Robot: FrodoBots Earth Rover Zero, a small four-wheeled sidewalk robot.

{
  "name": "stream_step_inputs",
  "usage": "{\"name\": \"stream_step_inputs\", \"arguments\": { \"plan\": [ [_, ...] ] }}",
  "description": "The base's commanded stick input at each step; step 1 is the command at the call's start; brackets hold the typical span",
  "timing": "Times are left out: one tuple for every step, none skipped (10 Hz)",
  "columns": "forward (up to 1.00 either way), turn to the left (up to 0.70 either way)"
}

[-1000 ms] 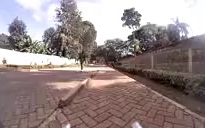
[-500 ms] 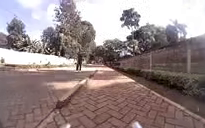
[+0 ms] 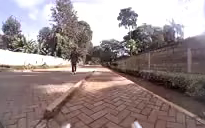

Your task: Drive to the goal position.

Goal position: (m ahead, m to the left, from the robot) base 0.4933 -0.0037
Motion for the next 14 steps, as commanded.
{"name": "stream_step_inputs", "arguments": {
  "plan": [
    [0.7,-0.18],
    [0.7,-0.16],
    [0.7,-0.14],
    [0.7,-0.13],
    [0.7,-0.11],
    [0.7,-0.09],
    [0.7,-0.07],
    [0.7,-0.06],
    [0.7,-0.04],
    [0.7,-0.02],
    [0.7,0.0],
    [0.7,0.0],
    [0.7,0.0],
    [0.7,0.0]
  ]
}}
